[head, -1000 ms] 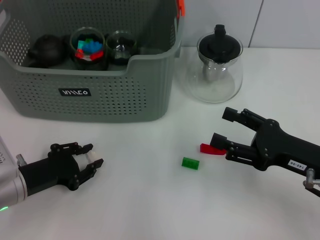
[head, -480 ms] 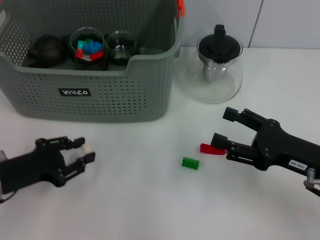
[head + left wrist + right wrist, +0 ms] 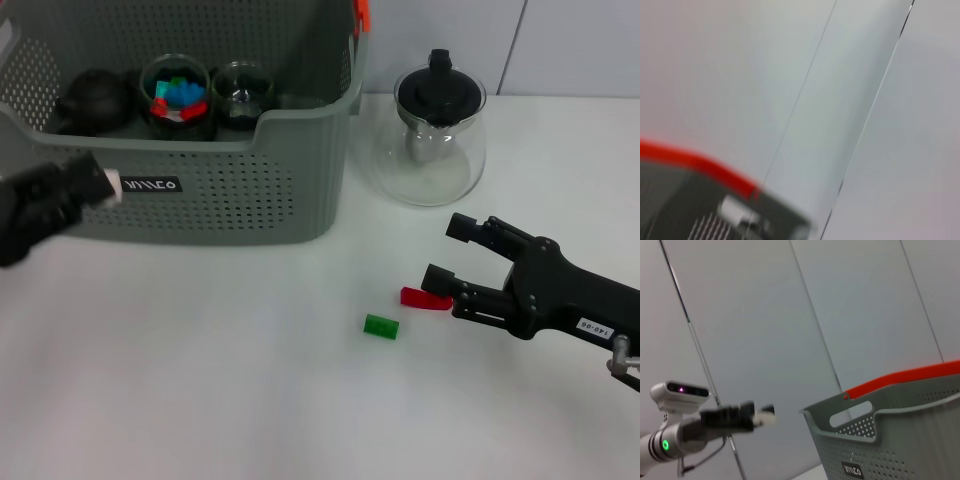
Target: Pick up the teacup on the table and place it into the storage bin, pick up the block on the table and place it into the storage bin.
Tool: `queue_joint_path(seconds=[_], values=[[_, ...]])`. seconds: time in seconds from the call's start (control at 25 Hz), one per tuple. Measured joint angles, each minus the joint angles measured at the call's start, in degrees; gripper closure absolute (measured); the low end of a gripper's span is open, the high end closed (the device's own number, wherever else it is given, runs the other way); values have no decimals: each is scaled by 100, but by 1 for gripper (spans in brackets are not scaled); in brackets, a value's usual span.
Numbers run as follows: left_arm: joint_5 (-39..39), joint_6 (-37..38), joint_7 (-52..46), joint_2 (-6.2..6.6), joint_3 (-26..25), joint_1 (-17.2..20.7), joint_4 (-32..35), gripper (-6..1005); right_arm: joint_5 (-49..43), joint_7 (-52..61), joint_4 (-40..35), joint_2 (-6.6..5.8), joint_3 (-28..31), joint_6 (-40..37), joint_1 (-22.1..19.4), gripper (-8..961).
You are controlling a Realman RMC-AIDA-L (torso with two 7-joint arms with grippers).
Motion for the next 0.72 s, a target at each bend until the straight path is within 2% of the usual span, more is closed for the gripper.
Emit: queue_joint_path(seconds=[0.2,0.44,0.64,0.72], values=[[-717,89,-442,46,-38,-173,-119,585,0,0,-3,7,9,4,3,39],[-1542,-147,-483,84,-76,-542,-431,585,-5,-5,7,27,24,57,10,42],[-1907,-984,-561,70,62,-1082,-508,584,-24,-7,7,38,23,85,17,46],[-1897,-1547,-704,128,407,-1284,-484,584,-23,-5,6,37,24,85,14,47]])
